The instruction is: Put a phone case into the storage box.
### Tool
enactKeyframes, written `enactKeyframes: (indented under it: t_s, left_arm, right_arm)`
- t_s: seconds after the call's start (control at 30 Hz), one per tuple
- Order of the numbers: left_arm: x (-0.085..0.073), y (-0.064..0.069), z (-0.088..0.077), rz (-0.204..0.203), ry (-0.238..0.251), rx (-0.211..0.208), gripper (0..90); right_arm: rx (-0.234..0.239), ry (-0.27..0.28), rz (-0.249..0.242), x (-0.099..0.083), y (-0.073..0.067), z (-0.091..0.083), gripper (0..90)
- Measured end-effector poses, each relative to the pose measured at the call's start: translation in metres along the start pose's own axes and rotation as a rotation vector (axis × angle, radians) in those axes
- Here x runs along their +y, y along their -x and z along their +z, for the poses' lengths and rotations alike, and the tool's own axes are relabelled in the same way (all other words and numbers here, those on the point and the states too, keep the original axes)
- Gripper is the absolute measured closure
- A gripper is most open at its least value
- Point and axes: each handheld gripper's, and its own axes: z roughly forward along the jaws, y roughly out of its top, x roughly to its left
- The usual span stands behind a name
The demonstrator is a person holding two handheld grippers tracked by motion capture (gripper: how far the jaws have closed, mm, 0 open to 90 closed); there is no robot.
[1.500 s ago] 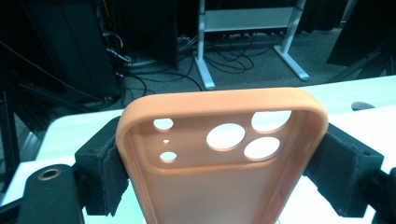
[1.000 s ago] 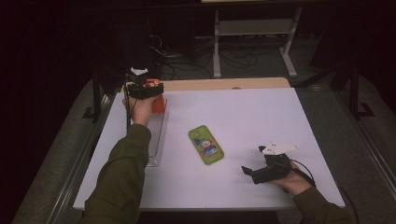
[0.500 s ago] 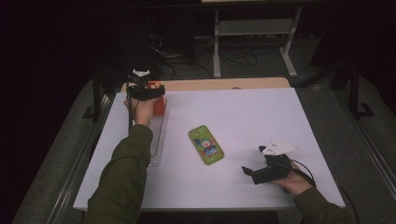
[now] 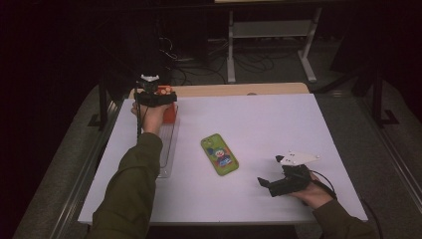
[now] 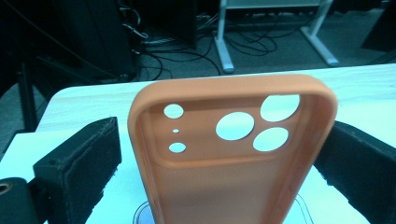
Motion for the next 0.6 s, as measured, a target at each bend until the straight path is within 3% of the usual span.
enactKeyframes:
  t_s: [0.13,0.4,0.6]
  left_arm:
    - [0.002,-0.002,-0.007,0.003,-0.007,-0.026,0.0]
    - [0.002,-0.008,-0.023,0.071,-0.058,-0.082,0.0]
    - [-0.002,-0.014,-0.042,0.082,-0.055,-0.117,0.0]
  right_arm:
    - [-0.002,-0.001,0.008,0.001,0.000,0.001,0.0]
    - [-0.011,-0.004,0.011,0.002,0.002,0.001,0.0]
    - [-0.017,-0.006,0.015,0.002,0.000,0.001,0.0]
